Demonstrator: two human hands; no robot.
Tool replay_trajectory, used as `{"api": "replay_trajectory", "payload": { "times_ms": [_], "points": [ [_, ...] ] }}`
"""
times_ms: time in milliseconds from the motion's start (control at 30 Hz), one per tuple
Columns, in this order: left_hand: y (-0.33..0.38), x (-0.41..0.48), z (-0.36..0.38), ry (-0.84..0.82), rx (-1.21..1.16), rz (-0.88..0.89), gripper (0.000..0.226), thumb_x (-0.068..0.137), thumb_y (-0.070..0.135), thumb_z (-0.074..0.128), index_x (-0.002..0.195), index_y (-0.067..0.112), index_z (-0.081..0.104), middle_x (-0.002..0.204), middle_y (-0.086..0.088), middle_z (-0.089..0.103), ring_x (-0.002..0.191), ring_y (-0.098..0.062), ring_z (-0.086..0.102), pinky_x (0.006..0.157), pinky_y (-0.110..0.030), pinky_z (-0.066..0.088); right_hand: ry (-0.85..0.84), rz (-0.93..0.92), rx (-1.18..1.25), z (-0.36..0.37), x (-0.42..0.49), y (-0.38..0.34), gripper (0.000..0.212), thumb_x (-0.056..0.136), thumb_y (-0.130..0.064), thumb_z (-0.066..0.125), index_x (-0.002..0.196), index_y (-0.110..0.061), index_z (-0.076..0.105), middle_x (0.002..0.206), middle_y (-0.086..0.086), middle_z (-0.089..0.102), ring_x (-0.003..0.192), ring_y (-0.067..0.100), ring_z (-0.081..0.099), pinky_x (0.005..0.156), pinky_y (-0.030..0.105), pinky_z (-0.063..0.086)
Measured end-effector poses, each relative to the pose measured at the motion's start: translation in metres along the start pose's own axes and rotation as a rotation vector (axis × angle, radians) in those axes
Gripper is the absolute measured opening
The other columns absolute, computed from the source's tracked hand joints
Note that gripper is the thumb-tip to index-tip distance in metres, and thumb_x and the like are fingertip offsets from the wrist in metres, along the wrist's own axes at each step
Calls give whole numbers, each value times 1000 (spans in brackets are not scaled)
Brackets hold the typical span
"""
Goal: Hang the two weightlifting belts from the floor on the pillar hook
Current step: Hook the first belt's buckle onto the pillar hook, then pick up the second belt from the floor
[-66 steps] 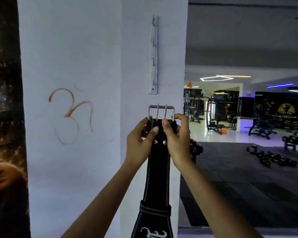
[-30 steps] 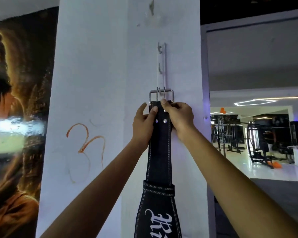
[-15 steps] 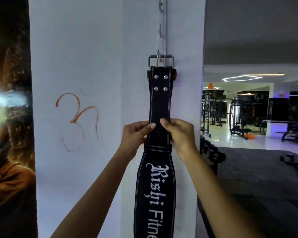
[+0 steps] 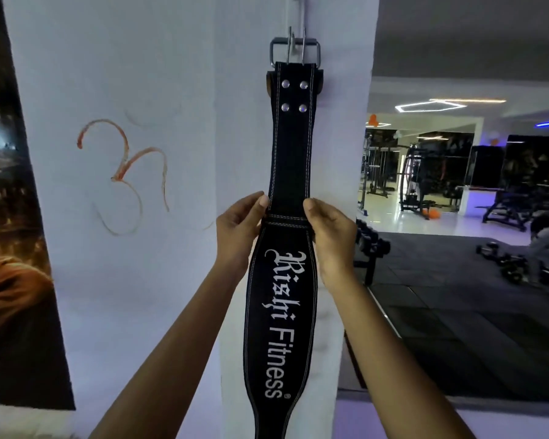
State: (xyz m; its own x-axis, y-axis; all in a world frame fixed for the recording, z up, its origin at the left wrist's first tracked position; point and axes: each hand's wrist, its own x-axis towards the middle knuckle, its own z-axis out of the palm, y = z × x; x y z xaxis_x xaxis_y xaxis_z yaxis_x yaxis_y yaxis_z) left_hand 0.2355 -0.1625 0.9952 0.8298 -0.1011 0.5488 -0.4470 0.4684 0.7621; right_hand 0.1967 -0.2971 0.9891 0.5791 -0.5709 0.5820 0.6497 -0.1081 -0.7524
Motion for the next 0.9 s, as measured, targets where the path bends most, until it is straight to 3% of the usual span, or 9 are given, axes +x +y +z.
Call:
{"api": "replay_trajectory", "payload": {
  "times_ms": [100, 167, 233, 333, 533, 700, 800, 900],
  "points": [
    [-8, -16, -19, 129, 9, 30, 22, 91, 26, 68, 105, 10, 69, 92, -8, 72, 91, -18, 70, 83, -35, 58, 232, -218, -142, -3, -23, 1, 35, 86, -21, 75, 112, 1, 68, 98, 7, 74, 88, -2, 68, 84, 18, 56],
    [-18, -34, -36, 206, 45, 29, 18, 91, 25, 68, 97, 9, 70, 82, -7, 70, 82, -15, 69, 76, -31, 58, 328, -447, -225, -2, -45, 3, 20, 89, -14, 72, 101, 2, 68, 91, 10, 72, 81, 9, 67, 76, 16, 53],
    [-34, -56, -56, 271, 95, 1, 19, 91, 27, 67, 91, 8, 70, 75, -6, 69, 75, -14, 67, 70, -27, 56, 307, -607, -286, 2, -69, 15, 9, 89, -5, 69, 92, 3, 68, 83, 14, 68, 74, 21, 62, 70, 17, 49],
    [-67, -95, -94, 380, 160, -107, 23, 92, 27, 65, 86, 5, 69, 70, -9, 66, 68, -16, 64, 65, -28, 54, 124, -630, -365, 15, -113, 46, 4, 88, 1, 69, 86, 4, 68, 77, 14, 65, 67, 22, 58, 64, 21, 47],
    [-137, -186, -188, 561, 328, -408, 20, 91, 23, 62, 80, 7, 67, 64, -9, 64, 62, -19, 58, 63, -35, 50, -202, -300, -465, 40, -217, 149, 3, 88, -1, 69, 87, 1, 68, 76, 12, 67, 66, 26, 60, 65, 30, 51],
    [-201, -269, -274, 659, 481, -689, 20, 85, 26, 65, 69, 15, 65, 59, -3, 65, 59, -18, 60, 68, -43, 55, -422, 140, -496, 43, -313, 240, 3, 85, -2, 68, 84, -5, 68, 78, 1, 68, 68, 18, 62, 65, 9, 44],
    [-246, -334, -320, 730, 558, -859, 21, 81, 25, 64, 62, 19, 64, 57, -4, 64, 58, -19, 60, 67, -46, 57, -583, 411, -534, 30, -377, 299, 1, 84, -5, 69, 83, -6, 69, 77, -2, 68, 69, 8, 61, 66, 5, 43],
    [-283, -393, -352, 821, 565, -1016, 18, 78, 21, 65, 61, 20, 64, 56, -5, 62, 58, -22, 58, 62, -40, 52, -715, 601, -609, 12, -439, 353, 7, 83, -8, 72, 85, -2, 70, 78, 3, 70, 71, 12, 61, 65, 0, 39]
  ]
}}
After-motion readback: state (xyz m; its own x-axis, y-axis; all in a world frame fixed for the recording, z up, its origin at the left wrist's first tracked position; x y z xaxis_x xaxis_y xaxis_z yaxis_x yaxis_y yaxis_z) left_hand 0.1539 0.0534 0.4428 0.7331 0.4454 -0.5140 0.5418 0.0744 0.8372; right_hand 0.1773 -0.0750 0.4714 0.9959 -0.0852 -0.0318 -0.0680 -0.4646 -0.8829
